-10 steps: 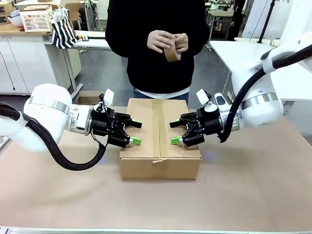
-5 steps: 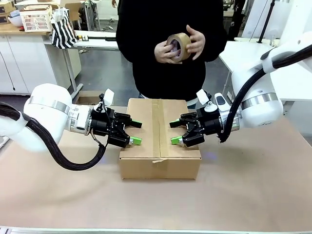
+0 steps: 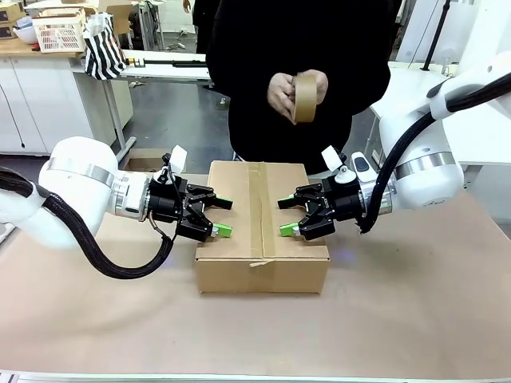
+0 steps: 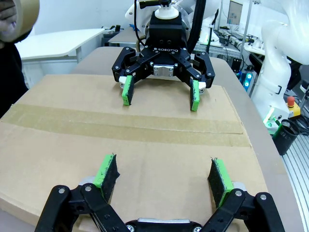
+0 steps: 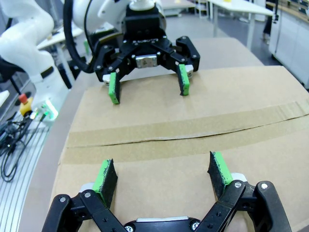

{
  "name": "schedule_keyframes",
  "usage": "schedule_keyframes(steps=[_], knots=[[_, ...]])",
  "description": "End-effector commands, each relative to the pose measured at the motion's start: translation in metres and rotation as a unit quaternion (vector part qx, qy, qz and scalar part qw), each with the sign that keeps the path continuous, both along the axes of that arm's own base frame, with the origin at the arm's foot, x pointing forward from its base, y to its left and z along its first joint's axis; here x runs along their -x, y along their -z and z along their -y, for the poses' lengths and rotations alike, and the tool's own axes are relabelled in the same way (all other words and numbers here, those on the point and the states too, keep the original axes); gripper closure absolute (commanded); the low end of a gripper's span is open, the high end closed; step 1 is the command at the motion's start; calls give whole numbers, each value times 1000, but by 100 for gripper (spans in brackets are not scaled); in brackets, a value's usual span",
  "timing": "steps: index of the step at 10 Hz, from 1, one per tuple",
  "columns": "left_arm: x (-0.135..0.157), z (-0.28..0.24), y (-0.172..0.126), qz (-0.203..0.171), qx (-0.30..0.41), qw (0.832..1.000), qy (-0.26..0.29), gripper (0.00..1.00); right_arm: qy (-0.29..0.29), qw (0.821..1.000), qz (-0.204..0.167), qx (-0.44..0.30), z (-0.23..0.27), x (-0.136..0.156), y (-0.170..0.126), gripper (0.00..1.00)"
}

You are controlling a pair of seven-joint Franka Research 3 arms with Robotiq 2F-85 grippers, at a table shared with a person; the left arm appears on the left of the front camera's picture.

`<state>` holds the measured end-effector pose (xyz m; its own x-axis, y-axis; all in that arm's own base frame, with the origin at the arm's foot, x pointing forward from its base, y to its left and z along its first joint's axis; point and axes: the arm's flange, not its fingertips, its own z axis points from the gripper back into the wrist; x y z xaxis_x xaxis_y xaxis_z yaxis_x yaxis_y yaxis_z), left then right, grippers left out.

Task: Pack the gift set into the box.
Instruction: Press and hold the closed box until the human finishes sealing it.

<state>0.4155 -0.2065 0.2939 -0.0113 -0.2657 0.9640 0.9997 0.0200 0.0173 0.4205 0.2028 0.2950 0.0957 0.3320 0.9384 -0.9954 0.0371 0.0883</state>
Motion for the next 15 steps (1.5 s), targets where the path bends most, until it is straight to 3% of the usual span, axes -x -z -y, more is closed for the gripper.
schedule_keyframes(steps=[1,15], knots=[[1,-1,2,5,-3,1000,1,0,4,1000,4,-2,1,3,4,0],[1,-1,2,5,-3,1000,1,0,4,1000,4,-2,1,3,4,0]])
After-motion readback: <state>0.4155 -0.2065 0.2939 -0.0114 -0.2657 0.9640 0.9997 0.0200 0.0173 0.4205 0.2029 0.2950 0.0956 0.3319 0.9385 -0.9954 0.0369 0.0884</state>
